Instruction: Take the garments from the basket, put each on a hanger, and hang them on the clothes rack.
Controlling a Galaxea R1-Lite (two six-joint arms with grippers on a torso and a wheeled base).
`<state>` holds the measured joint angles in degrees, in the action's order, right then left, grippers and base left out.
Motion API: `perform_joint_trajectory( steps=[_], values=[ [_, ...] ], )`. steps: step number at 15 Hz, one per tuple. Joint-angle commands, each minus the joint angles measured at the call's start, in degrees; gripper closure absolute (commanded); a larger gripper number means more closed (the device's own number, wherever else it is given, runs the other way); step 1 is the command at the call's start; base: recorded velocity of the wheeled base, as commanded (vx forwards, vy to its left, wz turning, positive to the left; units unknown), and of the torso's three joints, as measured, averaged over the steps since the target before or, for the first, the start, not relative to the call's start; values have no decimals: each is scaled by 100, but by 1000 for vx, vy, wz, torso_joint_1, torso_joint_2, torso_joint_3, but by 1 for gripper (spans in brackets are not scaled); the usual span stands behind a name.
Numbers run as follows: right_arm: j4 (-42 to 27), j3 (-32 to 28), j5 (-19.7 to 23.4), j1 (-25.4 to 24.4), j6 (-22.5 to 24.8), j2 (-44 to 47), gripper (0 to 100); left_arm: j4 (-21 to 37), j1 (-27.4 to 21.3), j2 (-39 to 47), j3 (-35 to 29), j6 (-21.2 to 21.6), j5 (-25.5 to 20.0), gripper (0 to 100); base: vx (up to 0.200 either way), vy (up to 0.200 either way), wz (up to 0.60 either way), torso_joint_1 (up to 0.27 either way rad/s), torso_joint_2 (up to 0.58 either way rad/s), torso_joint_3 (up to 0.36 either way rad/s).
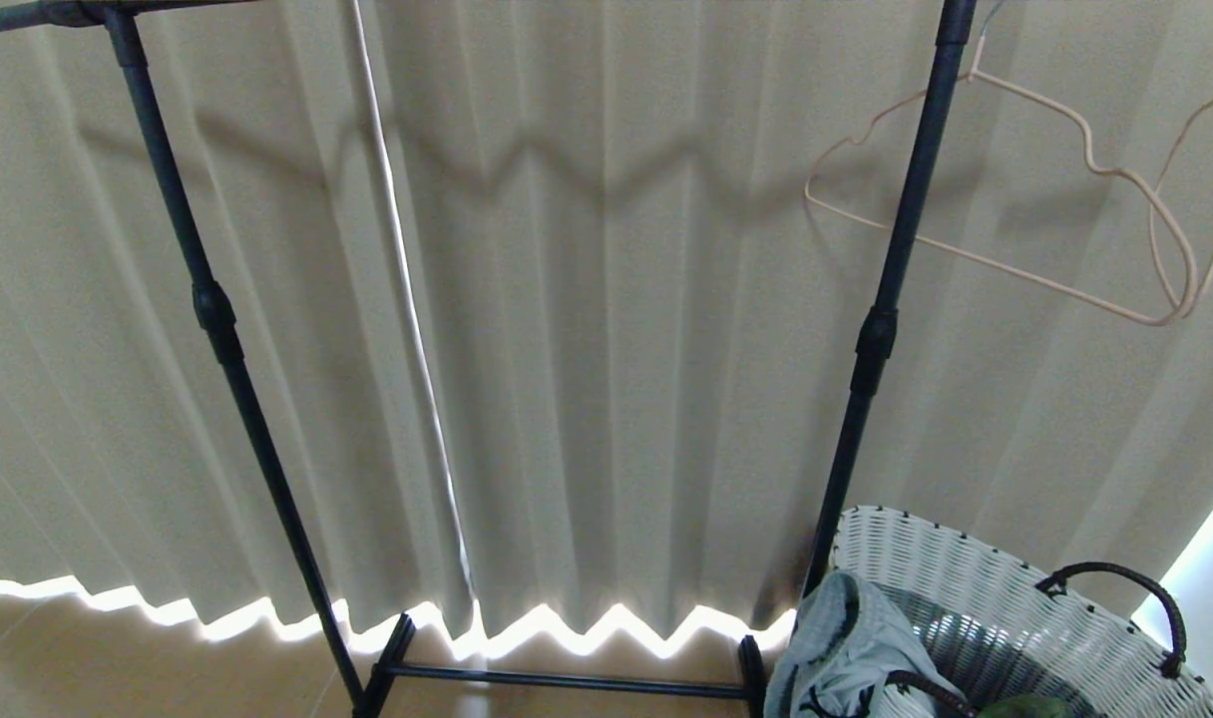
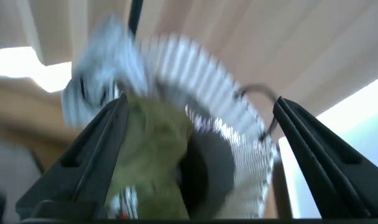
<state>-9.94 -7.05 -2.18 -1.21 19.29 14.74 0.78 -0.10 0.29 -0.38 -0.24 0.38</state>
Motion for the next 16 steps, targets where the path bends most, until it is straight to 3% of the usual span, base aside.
perform_joint_trajectory(
  steps=[1,2,7,13,16],
  values=[
    [-26,-157,-89,-11,532,2226,0,1,1,-3,-6,-2,6,0,0,0,0,0,0,0],
    [97,-236,-81,-11,726,3132,0,1,1,-3,3,-2,6,0,0,0,0,0,0,0],
    [1240,-236,-98,6,849,5408,0,1,1,-3,3,-2,6,0,0,0,0,0,0,0],
    [2039,-245,-327,24,849,6630,0,1,1,-3,-6,-2,6,0,0,0,0,0,0,0],
    [2628,-245,-766,50,849,7131,0,1,1,-3,-6,-2,6,0,0,0,0,0,0,0]
  ],
)
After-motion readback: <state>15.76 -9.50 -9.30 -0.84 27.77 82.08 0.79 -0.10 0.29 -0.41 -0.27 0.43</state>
